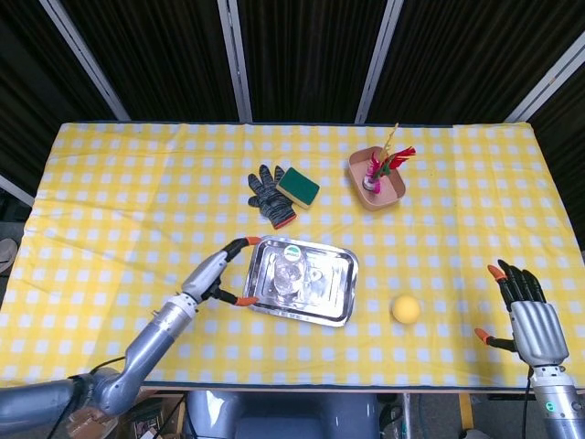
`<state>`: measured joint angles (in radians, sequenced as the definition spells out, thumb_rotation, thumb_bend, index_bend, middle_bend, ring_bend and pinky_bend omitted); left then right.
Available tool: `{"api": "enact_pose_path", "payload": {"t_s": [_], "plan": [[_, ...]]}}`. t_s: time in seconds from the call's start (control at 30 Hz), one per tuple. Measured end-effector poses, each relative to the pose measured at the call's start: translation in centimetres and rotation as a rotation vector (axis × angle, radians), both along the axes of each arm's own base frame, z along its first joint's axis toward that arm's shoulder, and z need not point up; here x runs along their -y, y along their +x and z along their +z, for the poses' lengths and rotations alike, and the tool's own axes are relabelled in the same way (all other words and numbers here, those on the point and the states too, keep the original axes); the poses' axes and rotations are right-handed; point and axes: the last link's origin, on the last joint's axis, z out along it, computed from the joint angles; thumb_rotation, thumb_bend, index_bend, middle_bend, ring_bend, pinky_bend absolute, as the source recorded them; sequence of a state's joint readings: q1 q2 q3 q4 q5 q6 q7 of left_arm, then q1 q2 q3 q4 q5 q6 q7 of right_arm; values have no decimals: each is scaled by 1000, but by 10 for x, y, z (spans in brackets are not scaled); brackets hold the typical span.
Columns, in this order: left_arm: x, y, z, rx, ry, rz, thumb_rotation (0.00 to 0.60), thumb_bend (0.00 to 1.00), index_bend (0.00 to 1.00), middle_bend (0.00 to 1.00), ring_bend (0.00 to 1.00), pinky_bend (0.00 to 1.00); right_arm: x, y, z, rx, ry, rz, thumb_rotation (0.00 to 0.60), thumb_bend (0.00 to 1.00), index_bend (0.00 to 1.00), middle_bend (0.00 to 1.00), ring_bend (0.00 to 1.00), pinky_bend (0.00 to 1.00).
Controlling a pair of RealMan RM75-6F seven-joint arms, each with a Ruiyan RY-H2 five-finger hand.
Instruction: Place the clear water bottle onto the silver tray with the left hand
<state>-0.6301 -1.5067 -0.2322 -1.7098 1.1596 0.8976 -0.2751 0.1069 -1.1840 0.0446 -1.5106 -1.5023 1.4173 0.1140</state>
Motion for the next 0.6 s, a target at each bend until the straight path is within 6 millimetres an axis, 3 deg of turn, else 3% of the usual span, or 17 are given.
{"api": "enact_pose_path", "payload": {"t_s": [0.17,0.27,0.37,0.6], "plan": [[16,-48,57,-105,169,18,600,133,111,109,0,0,-2,3,2,3,-6,13,600,50,81,0,0,0],[33,-76,81,-181,283,27,600,180,128,114,0,0,-2,3,3,0,-12,15,600,49,81,0,0,0],[51,-104,101,-299,396,34,600,200,142,113,0,0,-2,1,4,-8,-17,10,600,49,81,0,0,0],[83,-144,124,-652,537,43,600,206,152,98,0,0,1,0,2,-34,-20,23,600,49,81,0,0,0]]}}
